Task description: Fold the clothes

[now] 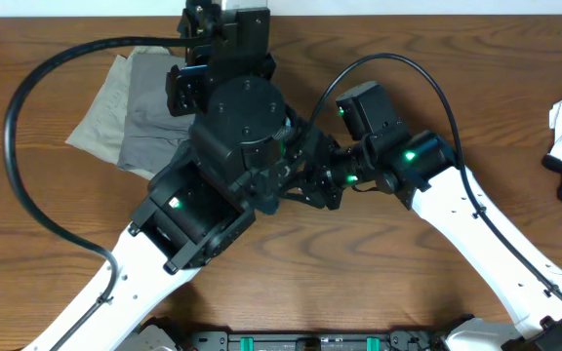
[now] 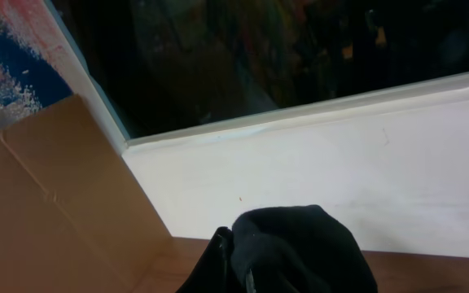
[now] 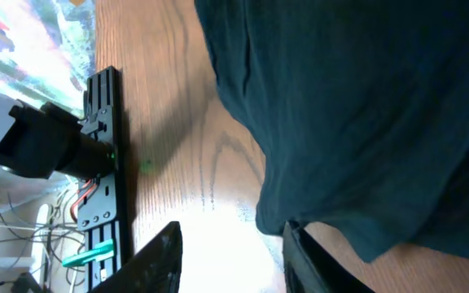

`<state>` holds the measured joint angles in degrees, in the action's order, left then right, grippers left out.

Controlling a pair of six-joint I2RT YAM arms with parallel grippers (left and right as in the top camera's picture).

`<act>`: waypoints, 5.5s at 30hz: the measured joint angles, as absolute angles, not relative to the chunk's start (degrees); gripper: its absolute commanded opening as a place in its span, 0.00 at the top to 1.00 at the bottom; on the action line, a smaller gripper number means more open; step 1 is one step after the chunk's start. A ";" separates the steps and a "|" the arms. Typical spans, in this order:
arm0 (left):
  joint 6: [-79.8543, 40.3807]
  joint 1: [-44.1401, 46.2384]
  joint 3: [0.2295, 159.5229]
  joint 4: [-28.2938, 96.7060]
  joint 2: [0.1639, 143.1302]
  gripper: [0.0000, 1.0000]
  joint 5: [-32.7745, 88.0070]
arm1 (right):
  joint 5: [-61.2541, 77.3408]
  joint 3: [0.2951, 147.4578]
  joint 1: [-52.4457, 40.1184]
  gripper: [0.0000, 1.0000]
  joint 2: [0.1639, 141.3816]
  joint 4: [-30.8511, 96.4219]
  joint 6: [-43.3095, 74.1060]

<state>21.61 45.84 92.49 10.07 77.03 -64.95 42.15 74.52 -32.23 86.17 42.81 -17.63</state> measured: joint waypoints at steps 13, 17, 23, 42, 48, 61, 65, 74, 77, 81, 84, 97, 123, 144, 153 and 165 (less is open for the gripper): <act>21.61 46.19 92.49 8.75 77.28 0.94 -63.79 | 39.75 74.50 -35.07 0.99 91.15 28.08 -13.08; 21.61 47.64 92.49 8.75 77.28 0.94 -63.44 | 30.09 74.46 -34.39 0.99 95.26 22.37 -5.41; 21.85 48.27 92.49 9.04 77.28 0.94 -63.37 | 23.73 74.39 -31.38 0.94 96.95 19.51 0.10; 24.36 48.27 92.49 9.08 77.28 0.94 -63.40 | 34.46 74.06 -37.04 0.55 86.17 34.96 -3.49; 25.78 48.27 92.49 8.69 77.28 0.94 -63.68 | 33.95 73.38 -40.27 0.53 87.79 34.76 -3.36; 27.11 48.27 92.49 3.99 77.28 0.94 -67.18 | 29.39 73.38 -43.79 0.50 87.79 26.33 5.63; 27.27 48.27 92.49 2.81 77.28 0.94 -68.23 | 27.99 73.38 -44.07 0.50 87.79 23.62 8.58; 27.31 48.27 92.49 2.66 77.49 0.94 -69.06 | 23.86 73.38 -50.35 0.50 87.79 22.24 13.67; 27.53 48.27 92.49 2.63 77.95 0.94 -69.08 | 21.87 73.36 -52.07 0.50 87.79 22.22 15.18; 27.81 48.27 92.49 2.59 78.54 0.94 -69.08 | 16.25 73.36 -53.01 0.52 87.79 22.26 18.90; 28.14 48.27 92.49 2.59 78.61 0.94 -69.06 | 11.53 73.36 -53.01 0.52 87.79 21.82 21.80; 28.38 48.27 92.49 0.56 78.65 0.94 -69.89 | -1.61 73.36 -53.01 0.71 87.79 19.18 30.44; 30.50 48.29 92.51 8.12 78.65 0.94 -70.35 | -12.38 73.30 -28.38 0.99 72.10 37.69 23.81; 13.39 52.31 97.30 63.66 73.28 0.94 -15.64 | -12.16 74.83 -5.87 0.99 49.76 45.36 15.22; 10.79 57.74 117.08 75.09 70.67 0.94 -5.28 | -11.66 85.95 -5.30 0.99 49.54 58.89 14.81; 7.49 57.60 119.92 80.75 77.25 0.94 -5.89 | -10.24 90.78 -5.30 0.99 50.41 67.66 14.81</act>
<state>7.49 57.60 119.92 80.75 77.25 -5.89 -10.24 90.78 -5.30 50.41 67.66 14.81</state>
